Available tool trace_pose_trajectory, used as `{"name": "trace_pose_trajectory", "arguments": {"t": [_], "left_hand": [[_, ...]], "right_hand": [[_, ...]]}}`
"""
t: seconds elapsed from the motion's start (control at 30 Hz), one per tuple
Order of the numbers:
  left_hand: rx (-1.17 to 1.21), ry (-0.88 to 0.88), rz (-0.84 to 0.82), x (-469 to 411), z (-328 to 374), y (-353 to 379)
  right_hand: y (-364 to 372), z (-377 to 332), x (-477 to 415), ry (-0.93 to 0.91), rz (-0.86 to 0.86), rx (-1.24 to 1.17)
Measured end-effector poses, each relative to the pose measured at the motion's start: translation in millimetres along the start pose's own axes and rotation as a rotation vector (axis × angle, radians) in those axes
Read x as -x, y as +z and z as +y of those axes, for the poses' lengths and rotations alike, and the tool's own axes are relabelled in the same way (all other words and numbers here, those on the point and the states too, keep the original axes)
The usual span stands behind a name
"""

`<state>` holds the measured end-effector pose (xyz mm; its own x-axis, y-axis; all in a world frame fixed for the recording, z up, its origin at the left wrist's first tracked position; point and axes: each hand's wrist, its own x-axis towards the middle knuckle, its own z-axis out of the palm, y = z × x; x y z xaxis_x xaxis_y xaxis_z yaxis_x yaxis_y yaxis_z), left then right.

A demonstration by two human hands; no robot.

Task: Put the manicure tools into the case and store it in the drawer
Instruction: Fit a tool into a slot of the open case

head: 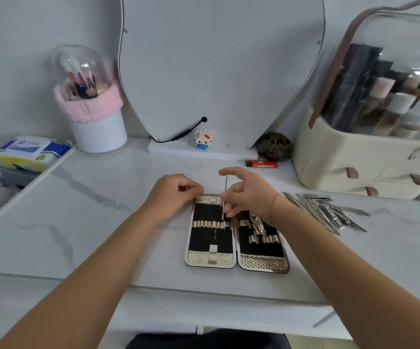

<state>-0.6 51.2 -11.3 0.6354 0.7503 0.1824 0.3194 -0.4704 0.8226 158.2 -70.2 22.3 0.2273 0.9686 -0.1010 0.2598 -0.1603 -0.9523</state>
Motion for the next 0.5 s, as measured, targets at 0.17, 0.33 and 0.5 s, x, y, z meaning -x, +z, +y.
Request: {"name": "trace_pose_trajectory", "arguments": {"t": [0.17,0.33,0.5], "left_hand": [[-0.011,0.012,-0.030,-2.4,-2.5,0.9],[0.005,-0.003,-0.032,-3.6,-4.2,1.3],[0.002,0.002,-0.042,-3.1,-3.8,1.2]], "right_hand": [[5.9,6.7,-7.7,0.038,0.088,0.029],[9.3,8.1,-7.8,0.046,0.131,0.071],[9.8,7.1,-6.2,0.037,0.145,0.220]]}}
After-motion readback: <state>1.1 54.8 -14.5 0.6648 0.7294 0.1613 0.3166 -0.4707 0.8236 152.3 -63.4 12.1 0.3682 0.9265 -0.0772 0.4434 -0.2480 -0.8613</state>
